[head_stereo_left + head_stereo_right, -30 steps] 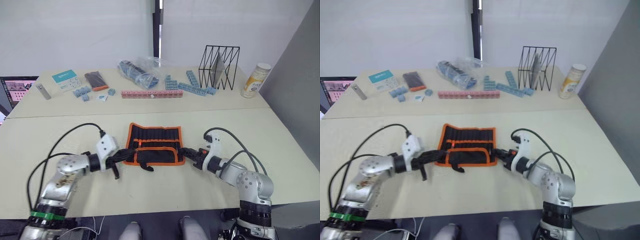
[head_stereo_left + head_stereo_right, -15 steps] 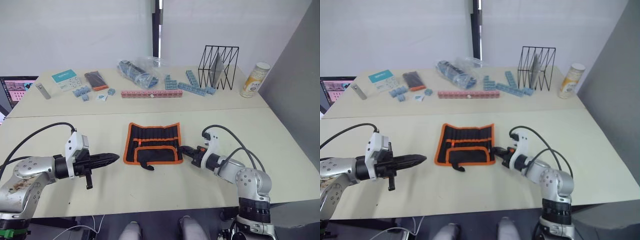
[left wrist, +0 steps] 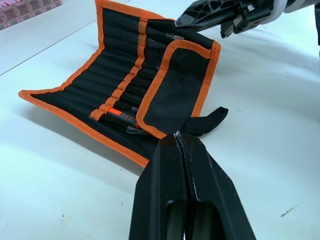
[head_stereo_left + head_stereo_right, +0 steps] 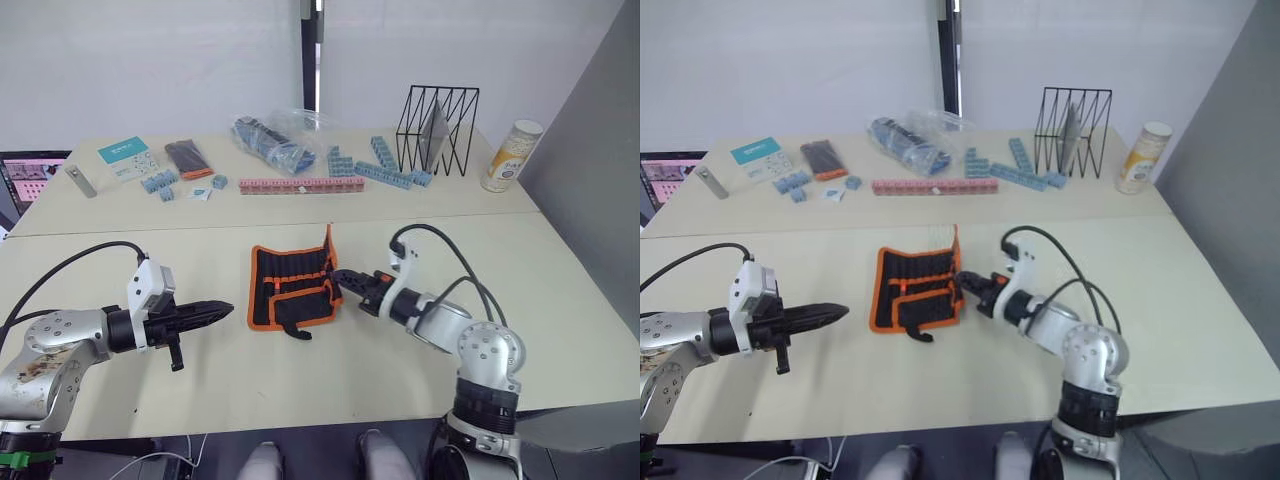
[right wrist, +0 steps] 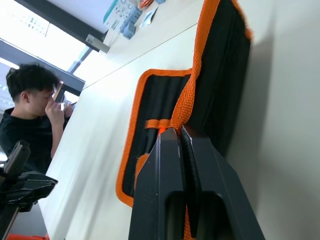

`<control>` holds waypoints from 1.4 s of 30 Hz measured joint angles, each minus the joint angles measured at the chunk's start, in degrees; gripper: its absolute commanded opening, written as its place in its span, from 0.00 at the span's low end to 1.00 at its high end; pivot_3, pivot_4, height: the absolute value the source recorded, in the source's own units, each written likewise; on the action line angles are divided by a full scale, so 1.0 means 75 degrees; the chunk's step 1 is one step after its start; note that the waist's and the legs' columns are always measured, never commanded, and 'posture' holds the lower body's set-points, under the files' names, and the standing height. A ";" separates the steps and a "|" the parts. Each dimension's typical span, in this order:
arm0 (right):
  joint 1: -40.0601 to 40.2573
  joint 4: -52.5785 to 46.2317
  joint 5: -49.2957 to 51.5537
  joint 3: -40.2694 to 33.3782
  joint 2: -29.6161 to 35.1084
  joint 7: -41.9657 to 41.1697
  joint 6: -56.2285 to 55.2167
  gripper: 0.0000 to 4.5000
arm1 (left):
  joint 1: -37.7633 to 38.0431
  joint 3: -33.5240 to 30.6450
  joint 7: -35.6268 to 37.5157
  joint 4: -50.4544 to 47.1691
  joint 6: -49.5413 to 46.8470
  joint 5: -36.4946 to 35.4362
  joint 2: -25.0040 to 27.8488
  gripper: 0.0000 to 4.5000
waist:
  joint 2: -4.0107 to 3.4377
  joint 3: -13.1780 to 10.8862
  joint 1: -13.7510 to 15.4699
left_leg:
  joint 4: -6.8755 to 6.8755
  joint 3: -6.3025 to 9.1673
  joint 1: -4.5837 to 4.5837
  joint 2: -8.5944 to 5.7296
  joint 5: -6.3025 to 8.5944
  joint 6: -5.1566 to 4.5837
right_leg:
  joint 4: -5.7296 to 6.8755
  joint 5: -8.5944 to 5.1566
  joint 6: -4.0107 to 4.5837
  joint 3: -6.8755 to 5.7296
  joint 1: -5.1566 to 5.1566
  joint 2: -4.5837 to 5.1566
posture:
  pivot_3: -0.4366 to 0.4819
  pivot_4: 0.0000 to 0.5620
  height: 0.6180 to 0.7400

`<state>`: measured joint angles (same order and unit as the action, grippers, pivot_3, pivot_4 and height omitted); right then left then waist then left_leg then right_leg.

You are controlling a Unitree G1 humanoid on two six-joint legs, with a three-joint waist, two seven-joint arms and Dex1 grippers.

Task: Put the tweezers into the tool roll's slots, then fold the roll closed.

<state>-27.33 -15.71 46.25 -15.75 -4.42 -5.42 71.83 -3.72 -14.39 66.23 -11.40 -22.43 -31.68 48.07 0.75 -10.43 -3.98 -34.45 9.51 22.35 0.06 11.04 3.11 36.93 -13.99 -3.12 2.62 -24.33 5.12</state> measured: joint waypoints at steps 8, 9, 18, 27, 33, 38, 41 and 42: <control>-0.0093 0.0358 -0.0755 0.0969 -0.0102 0.0467 -0.0466 0.00 | 0.0002 0.0065 0.0025 0.0016 0.0095 0.0016 0.0000 0.00 | 0.0000 0.0000 0.0001 | 0.0000 0.0000 -0.0001 0.0000 0.0000 0.0000 | -0.0002 0.0000 0.0000 0.0000 0.0000 0.0000 | 0.48 0.27 0.97; -0.0077 0.0430 -0.0900 0.1173 -0.0103 0.0438 -0.0565 0.00 | 0.0001 0.0086 0.0024 0.0022 0.0121 0.0017 0.0000 0.00 | 0.0000 0.0000 0.0001 | 0.0000 0.0000 -0.0002 0.0000 0.0000 0.0000 | -0.0001 0.0000 0.0000 0.0000 0.0000 0.0000 | 0.48 0.27 0.97; 0.0004 0.1553 -0.1891 0.2401 -0.0022 -0.0073 -0.1698 0.00 | -0.0070 0.0199 -0.0002 0.0147 0.0148 0.0110 -0.0013 0.00 | 0.0006 0.0004 -0.0022 | 0.0000 -0.0002 -0.0016 0.0001 0.0000 0.0000 | -0.0001 0.0002 0.0001 0.0000 0.0010 -0.0001 | 0.48 0.27 0.97; -0.0146 0.1997 -0.2148 0.2598 0.0122 -0.0606 -0.2091 0.35 | -0.0076 0.0260 -0.0063 0.0145 0.0152 0.0178 -0.0021 0.00 | 0.0006 0.0004 -0.0008 | -0.0030 -0.0008 -0.0041 0.0059 -0.0002 -0.0002 | 0.0013 0.0008 0.0017 0.0001 0.0023 -0.0057 | 0.48 0.27 0.97; -0.0358 0.2018 -0.1782 0.2221 0.0196 -0.1008 -0.1974 0.51 | -0.0093 0.0280 -0.0066 0.0145 0.0153 0.0247 -0.0021 0.00 | 0.0002 0.0001 0.0004 | -0.0034 -0.0012 -0.0031 0.0105 -0.0002 -0.0002 | 0.0014 0.0033 0.0055 0.0012 0.0007 -0.0110 | 0.48 0.27 0.97; -0.0705 0.1947 -0.1646 0.1699 0.0618 -0.1232 -0.1991 0.51 | -0.0092 0.0280 -0.0047 0.0145 0.0158 0.0296 -0.0021 0.00 | 0.0002 0.0001 0.0001 | -0.0027 -0.0012 -0.0015 0.0103 -0.0001 -0.0002 | 0.0012 0.0036 0.0056 0.0013 -0.0004 -0.0109 | 0.48 0.27 0.97; -0.0752 0.1871 -0.1617 0.1651 0.0751 -0.1436 -0.2112 0.45 | -0.0092 0.0280 -0.0043 0.0145 0.0160 0.0298 -0.0021 0.00 | 0.0002 0.0001 -0.0016 | -0.0006 -0.0013 -0.0017 0.0105 -0.0001 -0.0002 | 0.0011 0.0033 0.0061 0.0013 -0.0009 -0.0110 | 0.48 0.27 0.97; -0.0752 0.1878 -0.1637 0.1681 0.0823 -0.1503 -0.2189 0.39 | -0.0093 0.0280 -0.0040 0.0145 0.0163 0.0298 -0.0021 0.00 | 0.0002 0.0001 -0.0029 | 0.0004 -0.0015 -0.0017 0.0105 -0.0001 -0.0002 | 0.0010 0.0031 0.0063 0.0014 -0.0014 -0.0110 | 0.48 0.27 0.97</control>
<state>-32.97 -1.62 33.97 -3.14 1.75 -16.69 55.41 -4.42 -12.29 65.93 -10.31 -21.21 -29.45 47.92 0.77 -10.42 -4.20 -34.42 9.40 22.22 0.85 11.03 3.10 37.01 -13.75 -2.65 2.73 -24.44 4.30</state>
